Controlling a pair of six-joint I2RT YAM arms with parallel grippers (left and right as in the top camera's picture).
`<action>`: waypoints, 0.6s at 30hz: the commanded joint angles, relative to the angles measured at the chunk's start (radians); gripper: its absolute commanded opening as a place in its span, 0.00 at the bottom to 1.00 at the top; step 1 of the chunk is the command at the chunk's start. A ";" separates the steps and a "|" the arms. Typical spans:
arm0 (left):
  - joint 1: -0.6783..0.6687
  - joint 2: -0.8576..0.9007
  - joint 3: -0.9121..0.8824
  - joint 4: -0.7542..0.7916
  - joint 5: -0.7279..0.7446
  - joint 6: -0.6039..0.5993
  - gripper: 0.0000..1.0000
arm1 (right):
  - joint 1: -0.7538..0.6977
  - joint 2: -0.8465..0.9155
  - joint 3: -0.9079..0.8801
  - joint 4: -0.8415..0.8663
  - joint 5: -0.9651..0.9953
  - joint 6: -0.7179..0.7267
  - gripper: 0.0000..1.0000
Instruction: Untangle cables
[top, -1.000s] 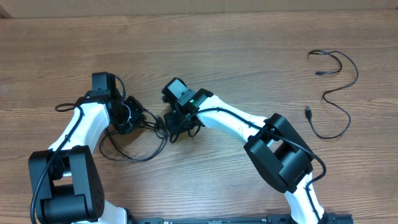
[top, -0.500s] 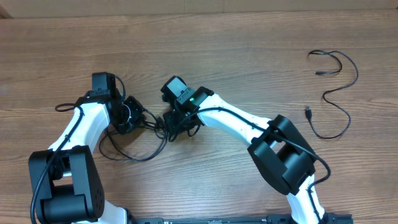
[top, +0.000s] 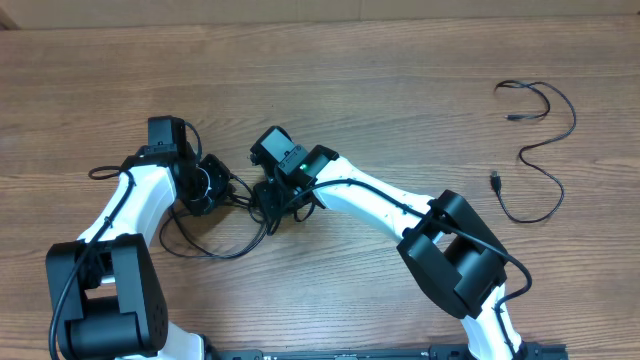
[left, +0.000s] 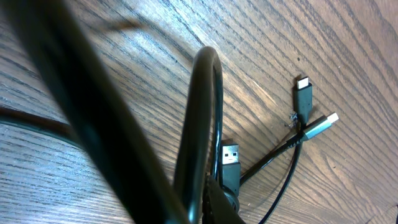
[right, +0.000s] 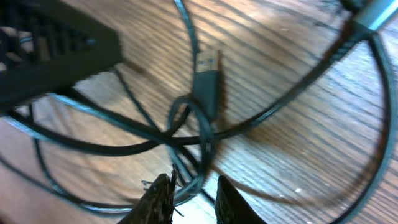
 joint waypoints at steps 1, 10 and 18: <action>-0.001 -0.010 -0.002 0.001 -0.010 -0.003 0.08 | 0.003 0.008 -0.010 0.005 0.077 0.005 0.22; -0.001 -0.010 -0.002 0.001 -0.010 -0.003 0.08 | 0.003 0.026 -0.010 0.007 0.065 0.008 0.22; -0.001 -0.010 -0.002 0.001 -0.010 -0.003 0.08 | 0.003 0.033 -0.011 0.002 0.021 0.027 0.22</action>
